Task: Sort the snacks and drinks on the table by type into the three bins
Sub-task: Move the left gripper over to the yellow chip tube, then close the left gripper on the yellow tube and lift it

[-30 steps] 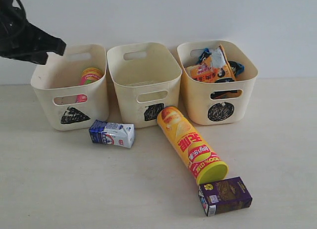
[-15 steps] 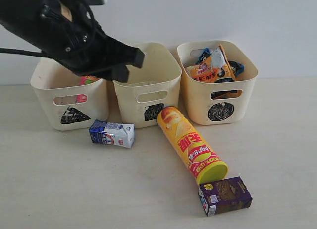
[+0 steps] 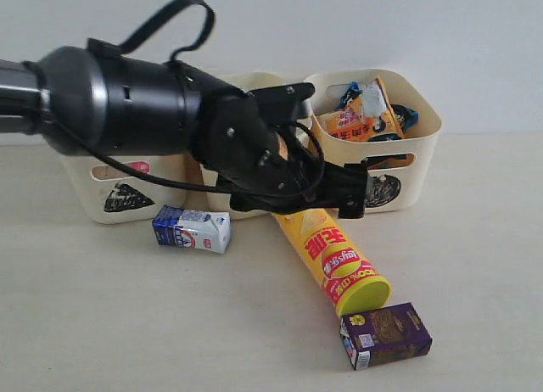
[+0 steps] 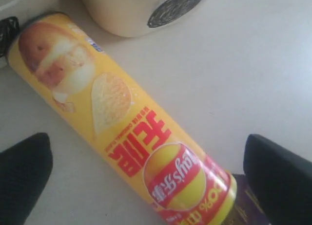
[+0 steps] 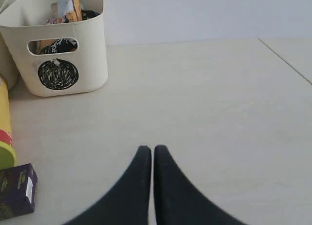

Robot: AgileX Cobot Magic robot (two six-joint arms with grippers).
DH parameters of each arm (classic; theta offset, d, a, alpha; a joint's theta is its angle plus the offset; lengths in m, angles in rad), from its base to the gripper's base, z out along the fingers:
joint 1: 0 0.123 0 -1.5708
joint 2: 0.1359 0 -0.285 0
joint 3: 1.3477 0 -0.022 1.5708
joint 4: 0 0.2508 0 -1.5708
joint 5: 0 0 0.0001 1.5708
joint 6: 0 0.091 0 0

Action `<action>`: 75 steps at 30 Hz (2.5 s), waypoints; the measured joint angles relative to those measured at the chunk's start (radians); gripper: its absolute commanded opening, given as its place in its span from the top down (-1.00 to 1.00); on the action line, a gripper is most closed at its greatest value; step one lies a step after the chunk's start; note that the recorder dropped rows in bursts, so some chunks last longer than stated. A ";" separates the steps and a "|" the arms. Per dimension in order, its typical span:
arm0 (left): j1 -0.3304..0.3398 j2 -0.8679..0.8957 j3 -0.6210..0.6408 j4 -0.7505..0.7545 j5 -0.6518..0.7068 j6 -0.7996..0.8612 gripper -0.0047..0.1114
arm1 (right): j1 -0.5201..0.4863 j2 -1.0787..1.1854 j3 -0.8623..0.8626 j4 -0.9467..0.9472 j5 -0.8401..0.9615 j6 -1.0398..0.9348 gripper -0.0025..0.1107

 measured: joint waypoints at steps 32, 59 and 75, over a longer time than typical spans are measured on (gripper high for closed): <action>-0.042 0.349 -0.213 0.507 0.079 -0.655 -0.83 | 0.000 0.000 0.000 0.000 0.000 0.000 0.96; -0.044 0.312 -0.220 0.503 0.186 -0.544 0.84 | 0.000 0.000 0.000 0.000 0.000 0.000 0.96; -0.050 0.160 -0.120 0.279 0.225 -0.104 0.84 | 0.000 0.000 0.000 0.000 0.000 0.000 0.96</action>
